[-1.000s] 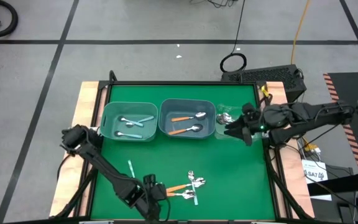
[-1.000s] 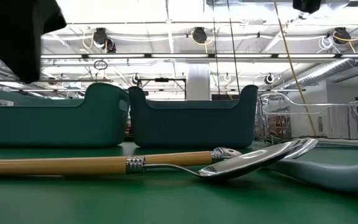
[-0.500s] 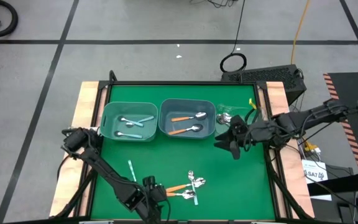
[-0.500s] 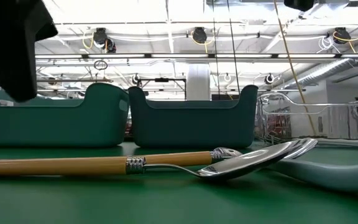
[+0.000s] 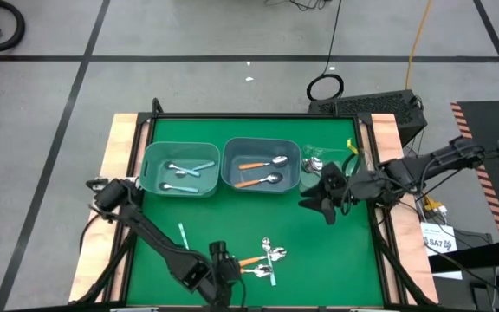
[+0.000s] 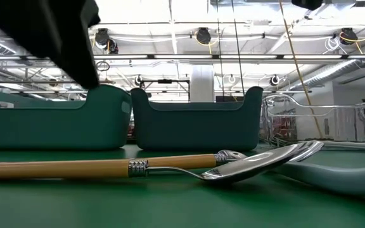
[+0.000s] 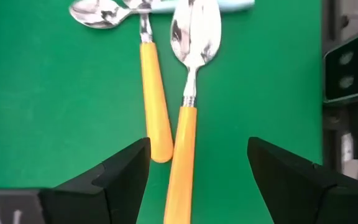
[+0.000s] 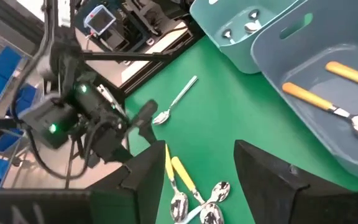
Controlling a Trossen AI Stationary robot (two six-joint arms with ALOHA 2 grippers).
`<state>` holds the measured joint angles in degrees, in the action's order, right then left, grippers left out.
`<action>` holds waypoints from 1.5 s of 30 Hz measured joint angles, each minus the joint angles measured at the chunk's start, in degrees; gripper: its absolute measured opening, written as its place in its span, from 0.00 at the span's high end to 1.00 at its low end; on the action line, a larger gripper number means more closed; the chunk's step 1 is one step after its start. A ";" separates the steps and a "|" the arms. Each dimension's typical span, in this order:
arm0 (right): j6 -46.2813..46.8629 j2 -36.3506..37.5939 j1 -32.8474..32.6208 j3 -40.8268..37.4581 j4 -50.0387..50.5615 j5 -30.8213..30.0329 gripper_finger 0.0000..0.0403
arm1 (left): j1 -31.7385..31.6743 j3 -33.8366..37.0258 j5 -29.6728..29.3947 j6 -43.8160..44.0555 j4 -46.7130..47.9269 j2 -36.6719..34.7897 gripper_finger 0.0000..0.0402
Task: Sort silverware by color (type)
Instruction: Put the orange spoon into the blue bin
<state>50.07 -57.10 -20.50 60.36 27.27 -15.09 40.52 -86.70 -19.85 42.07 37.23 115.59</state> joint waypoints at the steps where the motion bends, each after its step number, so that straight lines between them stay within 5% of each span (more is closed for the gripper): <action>1: 0.12 0.00 -0.15 0.00 0.09 0.02 0.54 | -0.19 0.02 0.10 -0.47 -0.32 0.57 0.32; 11: 2.27 0.00 -2.09 0.00 2.88 0.06 0.54 | -0.76 0.07 0.41 -5.39 -7.14 3.11 0.33; 45: 3.18 0.00 -4.37 0.00 4.78 -1.63 0.54 | -6.56 -0.11 5.39 -10.61 -11.83 9.44 0.76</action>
<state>53.25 -57.10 -24.86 60.36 32.05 -16.71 33.96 -86.80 -14.46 31.46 25.41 125.03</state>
